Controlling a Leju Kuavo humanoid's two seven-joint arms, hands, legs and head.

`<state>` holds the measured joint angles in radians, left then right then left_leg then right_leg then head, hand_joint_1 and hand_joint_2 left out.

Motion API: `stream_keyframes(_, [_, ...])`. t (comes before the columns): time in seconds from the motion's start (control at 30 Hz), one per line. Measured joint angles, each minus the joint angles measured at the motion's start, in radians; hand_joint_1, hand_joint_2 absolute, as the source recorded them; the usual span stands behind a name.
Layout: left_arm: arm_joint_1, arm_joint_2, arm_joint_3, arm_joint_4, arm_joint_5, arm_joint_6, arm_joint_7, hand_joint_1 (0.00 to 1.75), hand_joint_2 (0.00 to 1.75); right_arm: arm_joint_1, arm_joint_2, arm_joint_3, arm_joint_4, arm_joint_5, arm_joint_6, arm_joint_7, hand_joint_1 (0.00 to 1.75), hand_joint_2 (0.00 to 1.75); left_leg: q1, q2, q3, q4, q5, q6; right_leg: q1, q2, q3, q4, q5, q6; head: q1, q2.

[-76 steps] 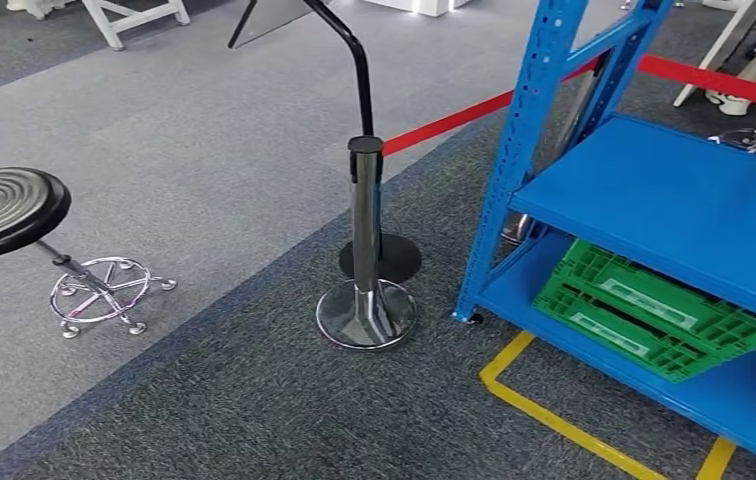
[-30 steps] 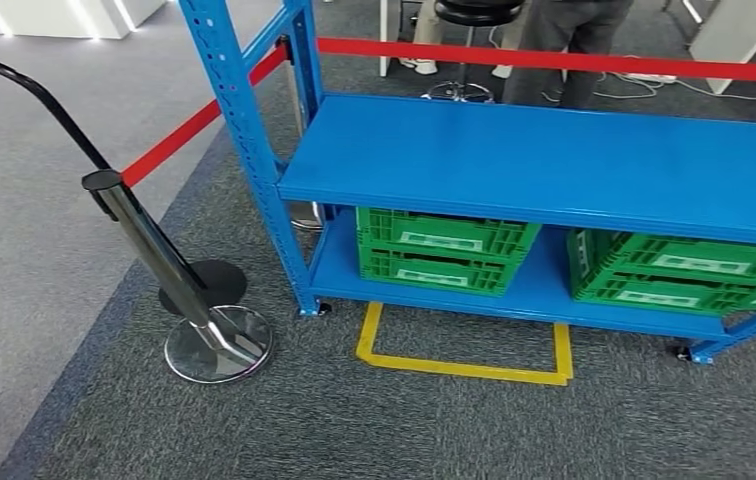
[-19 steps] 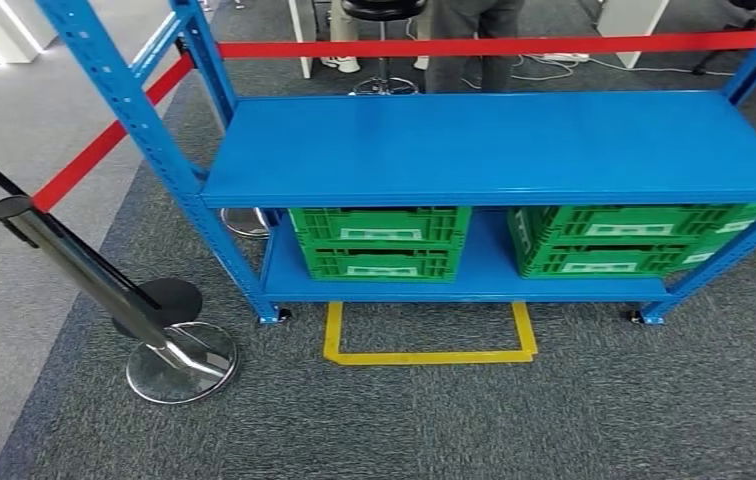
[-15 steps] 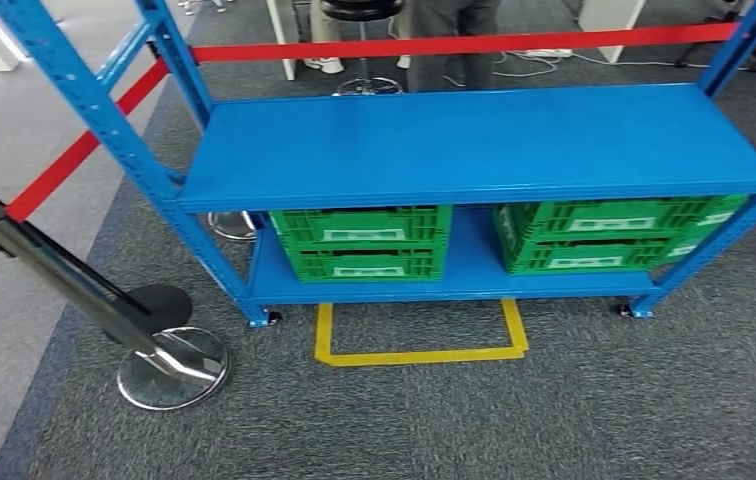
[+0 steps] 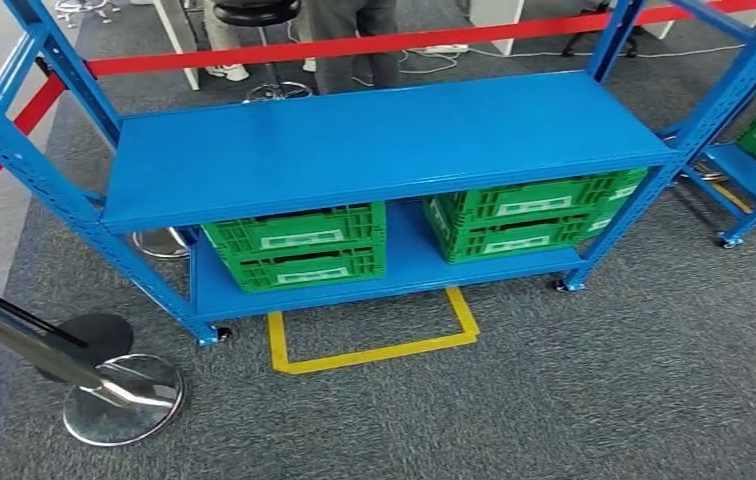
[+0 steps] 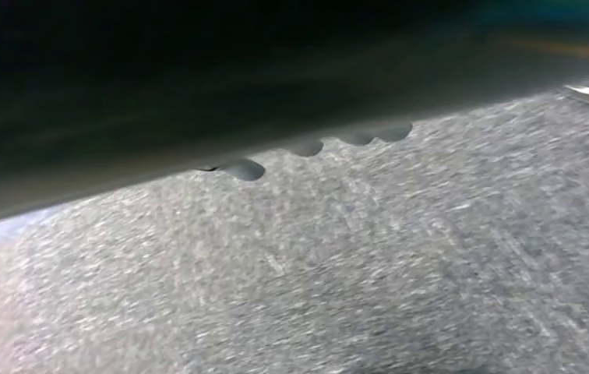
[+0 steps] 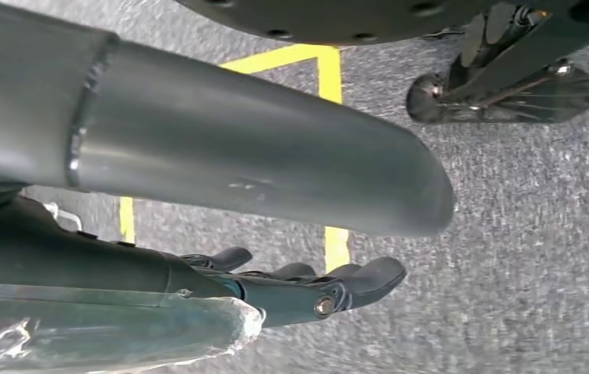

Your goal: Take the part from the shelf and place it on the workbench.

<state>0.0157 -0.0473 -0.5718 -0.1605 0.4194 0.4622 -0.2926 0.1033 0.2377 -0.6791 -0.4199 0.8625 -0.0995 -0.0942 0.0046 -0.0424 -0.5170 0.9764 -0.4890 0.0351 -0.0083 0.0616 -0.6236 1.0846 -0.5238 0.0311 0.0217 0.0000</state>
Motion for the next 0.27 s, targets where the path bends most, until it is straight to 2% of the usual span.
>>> stream_keyframes(0.03, [0.001,-0.001,0.001,0.0,0.004,-0.004,-0.002,0.0,0.87,-0.001,0.0,0.0,-0.004,0.0,0.0,0.0,0.0,0.0,-0.002,0.012,0.001,-0.001,0.001,0.001,0.0,-0.029,-0.028,0.059,-0.033,0.005,0.001,0.0])
stream_keyframes(0.07, [0.002,-0.002,0.001,0.0,0.008,-0.008,-0.003,0.0,1.31,-0.002,0.0,0.001,-0.008,0.0,0.0,0.0,0.0,0.0,-0.003,0.024,0.0,-0.001,0.001,0.003,-0.001,-0.042,-0.058,0.123,-0.063,0.009,0.001,0.0])
stream_keyframes(0.1, [0.002,-0.002,0.002,0.0,0.012,-0.01,-0.004,0.0,1.75,-0.002,0.0,0.001,-0.011,0.0,-0.002,0.0,0.0,0.44,-0.003,0.035,-0.001,-0.001,0.001,0.003,-0.003,-0.049,-0.079,0.173,-0.081,0.014,0.001,0.0])
stream_keyframes(0.13, [0.002,-0.003,0.003,0.0,0.015,-0.012,-0.006,0.0,1.75,-0.001,0.0,0.002,-0.014,0.0,-0.005,0.001,0.0,0.87,-0.003,0.043,-0.001,-0.001,0.001,0.002,-0.005,-0.052,-0.084,0.192,-0.082,0.018,0.001,0.0])
stream_keyframes(0.17, [0.002,-0.003,0.004,0.0,0.017,-0.013,-0.009,0.0,1.75,0.001,0.0,0.002,-0.016,0.0,-0.008,0.001,0.0,1.31,-0.003,0.049,-0.001,0.0,0.0,0.001,-0.008,-0.054,-0.069,0.173,-0.065,0.021,0.001,0.0])
stream_keyframes(0.2, [0.001,-0.004,0.004,0.0,0.018,-0.016,-0.013,0.0,1.75,0.003,0.0,0.002,-0.018,0.0,-0.011,0.002,0.0,1.75,-0.002,0.052,0.0,0.001,0.0,-0.001,-0.011,-0.056,-0.034,0.117,-0.036,0.024,0.001,0.0])
stream_keyframes(0.23, [0.001,-0.004,0.005,0.0,0.017,-0.019,-0.016,0.0,1.75,0.003,0.0,0.002,-0.02,0.0,-0.016,0.002,0.0,1.75,-0.002,0.055,0.0,0.003,-0.002,-0.005,-0.013,-0.06,0.01,0.046,-0.011,0.025,0.002,0.0])
stream_keyframes(0.27, [0.0,-0.004,0.005,0.0,0.015,-0.02,-0.018,0.0,1.75,0.003,0.0,0.002,-0.021,0.0,-0.018,0.002,0.0,1.75,-0.002,0.055,0.0,0.005,-0.002,-0.007,-0.014,-0.062,0.035,0.004,0.004,0.026,0.002,0.0])
